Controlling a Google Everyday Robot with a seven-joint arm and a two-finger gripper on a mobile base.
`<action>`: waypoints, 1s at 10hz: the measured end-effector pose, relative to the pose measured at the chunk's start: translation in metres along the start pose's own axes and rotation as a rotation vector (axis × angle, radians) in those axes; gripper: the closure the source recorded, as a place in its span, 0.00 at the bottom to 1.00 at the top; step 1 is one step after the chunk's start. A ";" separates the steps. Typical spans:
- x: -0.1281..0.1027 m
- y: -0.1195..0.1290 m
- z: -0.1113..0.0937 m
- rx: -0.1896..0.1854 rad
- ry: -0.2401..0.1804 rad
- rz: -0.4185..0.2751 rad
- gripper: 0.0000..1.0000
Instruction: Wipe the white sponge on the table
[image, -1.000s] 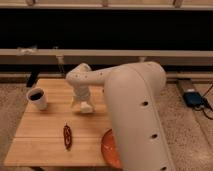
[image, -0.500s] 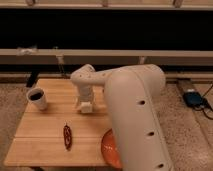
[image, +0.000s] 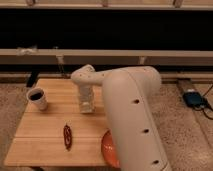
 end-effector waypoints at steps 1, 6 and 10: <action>-0.001 0.001 -0.001 -0.001 -0.001 -0.004 0.84; -0.010 0.022 -0.010 -0.034 -0.025 -0.048 1.00; -0.017 0.067 -0.009 -0.071 -0.010 -0.142 1.00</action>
